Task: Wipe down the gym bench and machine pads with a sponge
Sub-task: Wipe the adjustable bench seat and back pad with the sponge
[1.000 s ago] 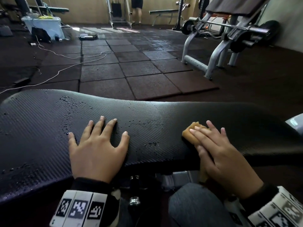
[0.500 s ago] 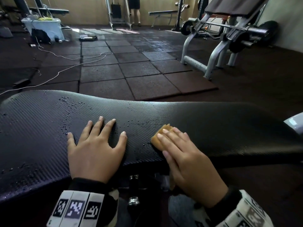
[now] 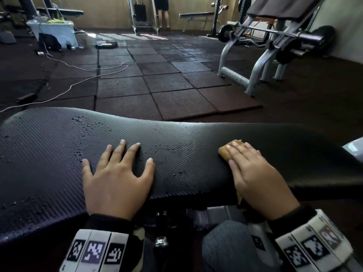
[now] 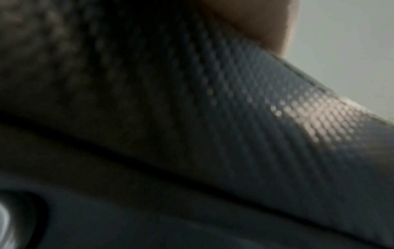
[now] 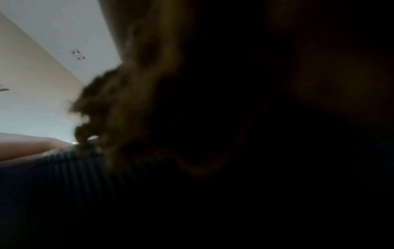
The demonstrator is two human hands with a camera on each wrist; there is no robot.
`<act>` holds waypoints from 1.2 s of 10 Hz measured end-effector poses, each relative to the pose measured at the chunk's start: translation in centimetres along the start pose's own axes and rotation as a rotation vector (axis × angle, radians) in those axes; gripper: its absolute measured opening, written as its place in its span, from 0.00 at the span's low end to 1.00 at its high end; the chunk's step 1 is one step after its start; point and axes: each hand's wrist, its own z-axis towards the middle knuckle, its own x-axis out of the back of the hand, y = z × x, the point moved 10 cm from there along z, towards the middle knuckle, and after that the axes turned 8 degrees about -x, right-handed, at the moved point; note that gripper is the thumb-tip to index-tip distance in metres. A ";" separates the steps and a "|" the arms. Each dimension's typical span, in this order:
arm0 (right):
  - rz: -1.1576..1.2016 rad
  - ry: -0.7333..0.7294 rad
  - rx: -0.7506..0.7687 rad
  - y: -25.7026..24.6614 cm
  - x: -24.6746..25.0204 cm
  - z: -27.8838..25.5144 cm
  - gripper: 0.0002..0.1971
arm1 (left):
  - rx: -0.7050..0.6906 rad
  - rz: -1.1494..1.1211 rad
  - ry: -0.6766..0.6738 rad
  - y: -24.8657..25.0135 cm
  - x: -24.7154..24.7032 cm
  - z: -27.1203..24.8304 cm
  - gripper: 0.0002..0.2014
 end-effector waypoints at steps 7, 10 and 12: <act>0.080 0.065 0.140 -1.6 1.0 -2.7 0.23 | -0.008 -0.062 0.060 0.1 0.3 0.1 0.32; 0.088 0.119 0.199 -7.0 0.3 -2.1 0.23 | 0.004 -0.076 0.227 -4.9 3.7 -2.0 0.24; 0.112 0.097 0.231 -10.0 -0.7 -1.7 0.23 | 0.106 0.043 0.119 -7.5 3.2 -2.0 0.34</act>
